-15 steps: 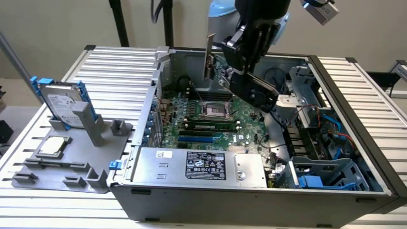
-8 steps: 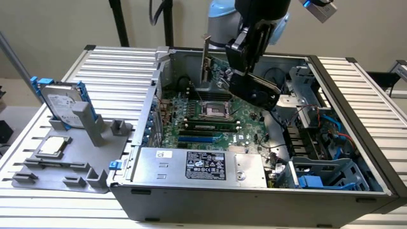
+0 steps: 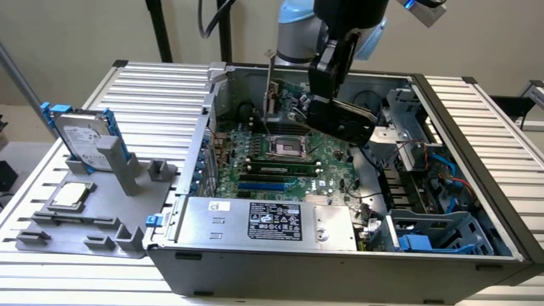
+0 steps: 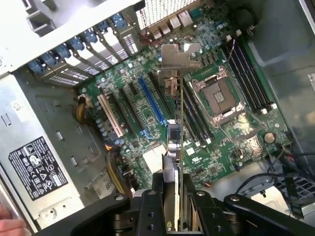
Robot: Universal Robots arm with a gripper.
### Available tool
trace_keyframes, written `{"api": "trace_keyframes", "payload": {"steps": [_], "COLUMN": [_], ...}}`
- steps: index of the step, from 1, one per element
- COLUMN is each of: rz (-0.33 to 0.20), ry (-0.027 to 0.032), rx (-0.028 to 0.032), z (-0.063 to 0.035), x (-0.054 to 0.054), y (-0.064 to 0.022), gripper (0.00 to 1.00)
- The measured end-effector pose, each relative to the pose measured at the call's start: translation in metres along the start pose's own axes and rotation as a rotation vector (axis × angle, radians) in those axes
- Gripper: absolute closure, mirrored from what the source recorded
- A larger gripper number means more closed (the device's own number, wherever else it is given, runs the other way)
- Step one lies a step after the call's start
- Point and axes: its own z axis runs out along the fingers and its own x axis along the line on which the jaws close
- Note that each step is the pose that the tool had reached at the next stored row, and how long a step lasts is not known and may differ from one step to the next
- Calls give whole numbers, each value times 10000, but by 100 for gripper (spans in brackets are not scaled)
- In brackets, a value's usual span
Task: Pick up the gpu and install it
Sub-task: 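Insert the gpu into the slot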
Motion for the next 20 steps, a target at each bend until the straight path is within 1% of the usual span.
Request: {"api": "trace_keyframes", "payload": {"steps": [13,18,20], "rz": [-2361,-3270,-3640], "ry": [-10,-45,-71], "rx": [28,27,24], "z": [51,73,85], "x": [-1,-1,0], "y": [0,0,1], "gripper": [73,73,73]}}
